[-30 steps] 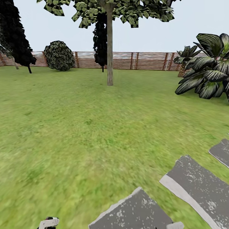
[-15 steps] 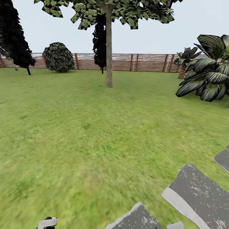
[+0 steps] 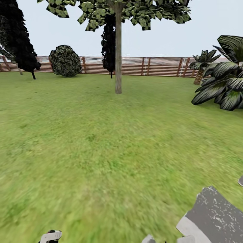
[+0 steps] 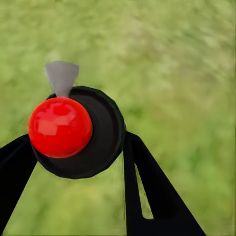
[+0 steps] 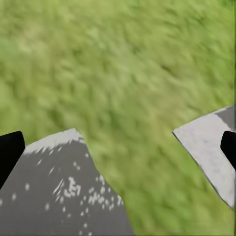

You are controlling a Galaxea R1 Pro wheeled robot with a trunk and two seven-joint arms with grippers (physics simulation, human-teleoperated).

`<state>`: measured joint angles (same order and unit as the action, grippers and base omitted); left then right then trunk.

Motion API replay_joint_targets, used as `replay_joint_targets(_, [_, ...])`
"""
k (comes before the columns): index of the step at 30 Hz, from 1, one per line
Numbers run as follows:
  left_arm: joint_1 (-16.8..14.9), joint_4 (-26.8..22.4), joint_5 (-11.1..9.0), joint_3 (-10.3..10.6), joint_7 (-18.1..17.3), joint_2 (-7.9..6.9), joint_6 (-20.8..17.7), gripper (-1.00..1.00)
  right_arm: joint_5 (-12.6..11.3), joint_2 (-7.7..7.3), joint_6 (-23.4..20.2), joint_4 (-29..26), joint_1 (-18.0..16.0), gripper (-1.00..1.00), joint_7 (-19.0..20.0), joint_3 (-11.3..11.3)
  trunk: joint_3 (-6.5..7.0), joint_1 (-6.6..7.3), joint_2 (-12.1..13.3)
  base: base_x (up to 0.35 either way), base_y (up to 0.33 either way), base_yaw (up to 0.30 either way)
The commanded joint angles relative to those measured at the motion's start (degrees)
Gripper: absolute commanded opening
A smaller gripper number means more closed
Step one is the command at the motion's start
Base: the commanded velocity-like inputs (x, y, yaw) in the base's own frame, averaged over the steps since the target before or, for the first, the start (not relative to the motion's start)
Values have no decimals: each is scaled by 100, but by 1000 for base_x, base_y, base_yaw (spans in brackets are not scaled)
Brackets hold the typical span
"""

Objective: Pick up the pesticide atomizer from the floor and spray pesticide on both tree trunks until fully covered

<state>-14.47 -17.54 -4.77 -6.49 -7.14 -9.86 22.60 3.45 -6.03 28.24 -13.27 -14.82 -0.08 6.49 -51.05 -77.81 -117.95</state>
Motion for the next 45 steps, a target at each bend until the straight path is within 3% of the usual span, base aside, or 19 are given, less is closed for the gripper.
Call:
replay_joint_targets(1, [-4, 5, -51, -27, -60, 1, 8, -100, 32, 0, 15, 3, -3, 100, -1, 1, -5, -3, -2, 338, -79, 4])
replay_joint_targets(45, [-4, 5, -45, -27, -60, 1, 3, -100, 32, 6, 15, 5, -3, 100, -1, 8, -5, -3, -2, 338, -79, 23])
